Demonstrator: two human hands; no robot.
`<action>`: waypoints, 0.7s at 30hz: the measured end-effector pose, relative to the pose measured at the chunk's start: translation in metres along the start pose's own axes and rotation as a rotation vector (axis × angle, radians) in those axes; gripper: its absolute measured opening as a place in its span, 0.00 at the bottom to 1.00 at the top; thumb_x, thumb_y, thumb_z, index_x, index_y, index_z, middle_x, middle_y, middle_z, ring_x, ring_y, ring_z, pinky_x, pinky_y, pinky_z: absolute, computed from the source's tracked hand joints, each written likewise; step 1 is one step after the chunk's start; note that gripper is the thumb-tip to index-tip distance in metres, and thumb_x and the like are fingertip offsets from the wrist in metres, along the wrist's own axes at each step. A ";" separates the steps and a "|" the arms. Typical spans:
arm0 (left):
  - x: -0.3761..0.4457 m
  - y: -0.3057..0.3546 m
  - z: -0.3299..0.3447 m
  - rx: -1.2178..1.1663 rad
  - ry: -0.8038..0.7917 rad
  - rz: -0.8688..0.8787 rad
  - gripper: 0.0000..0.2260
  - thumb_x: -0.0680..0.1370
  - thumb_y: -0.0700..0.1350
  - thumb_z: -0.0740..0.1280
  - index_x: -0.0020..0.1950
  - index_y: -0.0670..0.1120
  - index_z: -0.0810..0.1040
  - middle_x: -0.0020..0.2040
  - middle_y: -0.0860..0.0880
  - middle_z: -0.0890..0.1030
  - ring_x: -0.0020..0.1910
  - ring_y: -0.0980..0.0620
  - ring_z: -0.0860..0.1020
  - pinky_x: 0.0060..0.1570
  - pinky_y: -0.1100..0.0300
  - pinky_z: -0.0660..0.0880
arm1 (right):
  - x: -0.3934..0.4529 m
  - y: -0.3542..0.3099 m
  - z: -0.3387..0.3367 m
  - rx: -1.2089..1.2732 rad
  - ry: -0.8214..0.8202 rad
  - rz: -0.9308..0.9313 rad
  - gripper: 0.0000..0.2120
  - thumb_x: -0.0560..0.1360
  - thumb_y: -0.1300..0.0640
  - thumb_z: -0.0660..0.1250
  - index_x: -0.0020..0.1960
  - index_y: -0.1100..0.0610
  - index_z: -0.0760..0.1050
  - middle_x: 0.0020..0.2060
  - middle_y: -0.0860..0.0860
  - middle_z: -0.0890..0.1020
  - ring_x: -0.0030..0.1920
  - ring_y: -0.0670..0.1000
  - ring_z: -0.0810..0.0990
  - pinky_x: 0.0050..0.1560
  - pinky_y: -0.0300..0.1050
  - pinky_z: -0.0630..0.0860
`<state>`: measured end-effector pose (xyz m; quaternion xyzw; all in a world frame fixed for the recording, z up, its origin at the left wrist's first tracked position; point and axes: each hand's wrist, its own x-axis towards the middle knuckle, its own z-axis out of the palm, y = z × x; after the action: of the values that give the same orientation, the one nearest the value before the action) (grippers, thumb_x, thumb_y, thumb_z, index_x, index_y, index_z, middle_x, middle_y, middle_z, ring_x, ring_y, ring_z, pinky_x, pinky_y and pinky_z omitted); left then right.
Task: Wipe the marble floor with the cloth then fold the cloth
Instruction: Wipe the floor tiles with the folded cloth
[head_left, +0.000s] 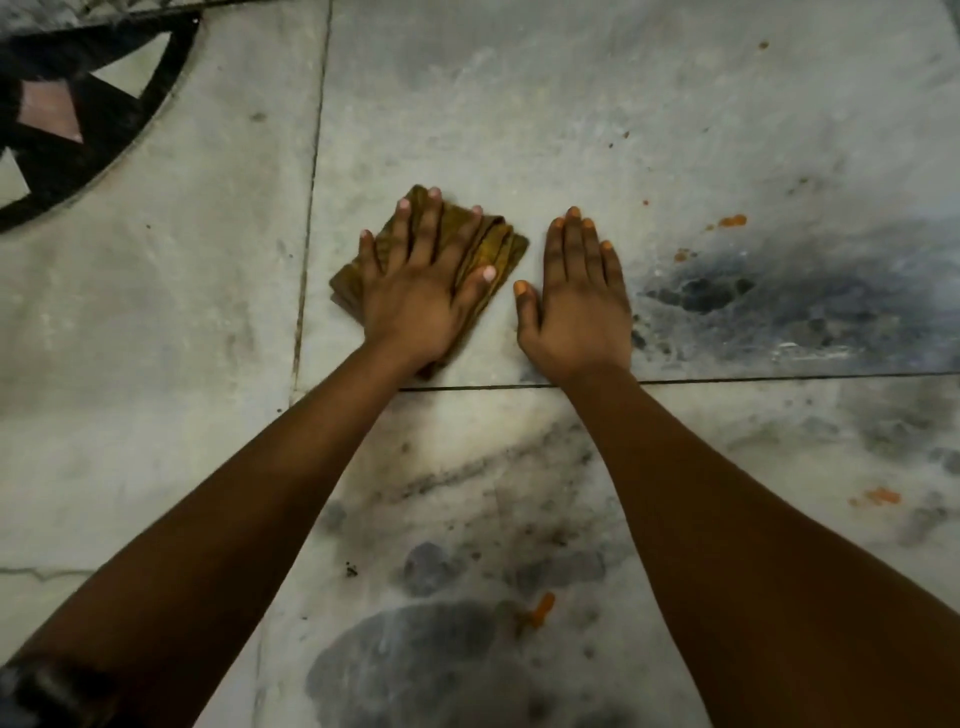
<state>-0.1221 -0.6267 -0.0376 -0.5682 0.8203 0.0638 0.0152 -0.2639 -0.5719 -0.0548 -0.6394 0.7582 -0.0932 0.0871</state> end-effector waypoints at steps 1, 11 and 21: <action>0.002 -0.002 -0.001 -0.012 -0.005 -0.019 0.25 0.80 0.62 0.47 0.76 0.60 0.45 0.78 0.50 0.41 0.76 0.47 0.39 0.70 0.41 0.37 | 0.000 0.000 0.000 -0.002 -0.001 0.001 0.33 0.76 0.46 0.43 0.76 0.62 0.46 0.76 0.59 0.49 0.76 0.55 0.47 0.74 0.47 0.41; 0.002 0.009 0.000 -0.046 0.000 0.001 0.26 0.79 0.63 0.45 0.76 0.59 0.46 0.78 0.48 0.43 0.76 0.46 0.40 0.70 0.41 0.37 | -0.001 0.000 -0.004 0.019 -0.013 -0.004 0.33 0.77 0.47 0.45 0.76 0.63 0.46 0.76 0.59 0.49 0.76 0.55 0.47 0.74 0.47 0.41; 0.054 -0.030 -0.017 -0.129 -0.012 -0.348 0.25 0.80 0.60 0.48 0.76 0.59 0.48 0.78 0.47 0.44 0.76 0.44 0.41 0.70 0.37 0.39 | -0.002 0.000 -0.001 0.005 -0.012 -0.002 0.33 0.77 0.46 0.43 0.76 0.62 0.44 0.76 0.59 0.47 0.76 0.55 0.46 0.74 0.47 0.40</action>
<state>-0.1119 -0.6893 -0.0283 -0.7009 0.7038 0.1161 -0.0057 -0.2638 -0.5701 -0.0534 -0.6406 0.7567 -0.0914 0.0934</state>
